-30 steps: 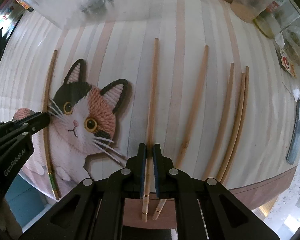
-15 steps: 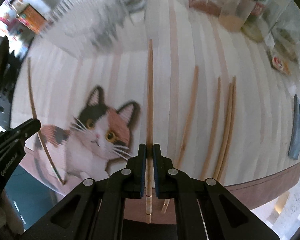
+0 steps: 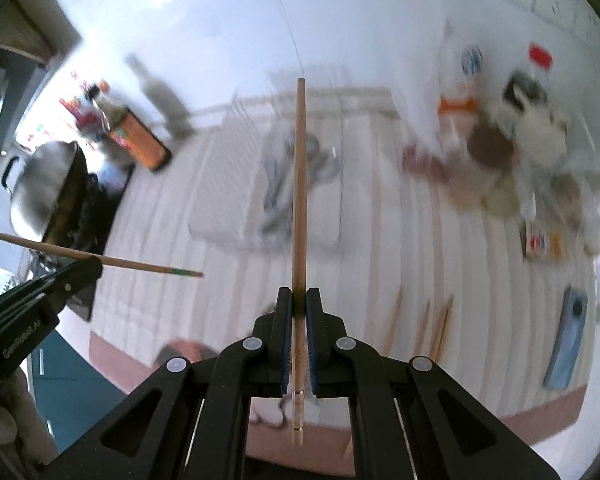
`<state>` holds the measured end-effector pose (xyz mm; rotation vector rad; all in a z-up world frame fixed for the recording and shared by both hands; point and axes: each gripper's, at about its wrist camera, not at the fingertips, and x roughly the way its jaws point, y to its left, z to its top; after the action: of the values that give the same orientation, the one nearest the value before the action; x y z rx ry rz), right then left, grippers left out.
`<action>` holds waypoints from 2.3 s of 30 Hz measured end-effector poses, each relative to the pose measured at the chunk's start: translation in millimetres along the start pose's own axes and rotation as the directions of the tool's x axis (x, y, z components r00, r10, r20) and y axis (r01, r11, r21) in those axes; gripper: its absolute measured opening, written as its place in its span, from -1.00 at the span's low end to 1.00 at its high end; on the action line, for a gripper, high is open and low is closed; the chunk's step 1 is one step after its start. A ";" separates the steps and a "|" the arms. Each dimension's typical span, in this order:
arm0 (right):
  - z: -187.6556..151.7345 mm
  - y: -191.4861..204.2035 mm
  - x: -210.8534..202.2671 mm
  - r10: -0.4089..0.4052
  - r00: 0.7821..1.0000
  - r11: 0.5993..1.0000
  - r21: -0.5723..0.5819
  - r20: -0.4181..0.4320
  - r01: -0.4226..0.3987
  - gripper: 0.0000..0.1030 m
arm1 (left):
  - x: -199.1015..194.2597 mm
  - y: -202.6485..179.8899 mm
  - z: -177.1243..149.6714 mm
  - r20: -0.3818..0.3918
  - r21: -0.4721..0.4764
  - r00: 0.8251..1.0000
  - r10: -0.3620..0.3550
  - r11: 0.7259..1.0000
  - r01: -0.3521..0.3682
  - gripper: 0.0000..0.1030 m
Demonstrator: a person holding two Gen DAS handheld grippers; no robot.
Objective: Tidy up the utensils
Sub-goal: 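Carry the chopsticks to the clear rack and open both tools inside, then return both tools to the mat and grasp one chopstick each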
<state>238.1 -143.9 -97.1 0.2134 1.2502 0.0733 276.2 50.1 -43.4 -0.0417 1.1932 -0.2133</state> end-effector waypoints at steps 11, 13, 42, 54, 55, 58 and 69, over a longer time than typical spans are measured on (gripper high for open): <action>112.3 -19.0 45.4 -0.005 1.000 0.997 0.078 -0.003 0.005 -0.87 | 73.9 -40.9 107.7 -0.150 0.070 0.984 -0.093 0.992 0.105 -0.92; 126.2 -24.6 63.3 -0.004 0.999 0.996 0.088 -0.037 0.007 -0.87 | 98.4 -42.2 114.4 -0.202 0.063 0.975 -0.094 0.992 0.108 -0.91; -32.1 -153.6 40.3 -0.105 0.994 0.934 0.338 -0.041 0.113 0.14 | 89.6 -63.2 -15.8 -0.016 0.133 0.975 0.224 0.967 -0.220 1.00; -134.5 -208.6 57.9 -0.121 0.975 0.861 0.469 -0.189 0.198 -0.45 | 191.0 -174.5 -126.1 -0.373 0.307 0.924 0.089 0.951 0.033 0.38; -139.2 -212.5 58.1 -0.127 0.973 0.855 0.477 -0.191 0.205 -0.45 | 197.9 -181.3 -132.2 -0.381 0.332 0.918 0.107 0.943 0.028 0.32; -147.6 -219.9 56.0 -0.126 0.975 0.840 0.503 -0.184 0.203 -0.44 | 210.2 -188.3 -142.4 -0.391 0.366 0.911 0.130 0.930 0.024 -0.15; -141.7 -164.1 85.6 0.001 0.979 0.920 0.383 -0.204 0.079 -0.44 | 197.4 -90.3 -138.1 -0.380 0.247 0.901 0.208 0.962 -0.118 -0.91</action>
<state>121.0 -272.6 -252.1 0.5374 1.4639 -0.1964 204.9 -64.2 -262.7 0.3105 1.5710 -0.2092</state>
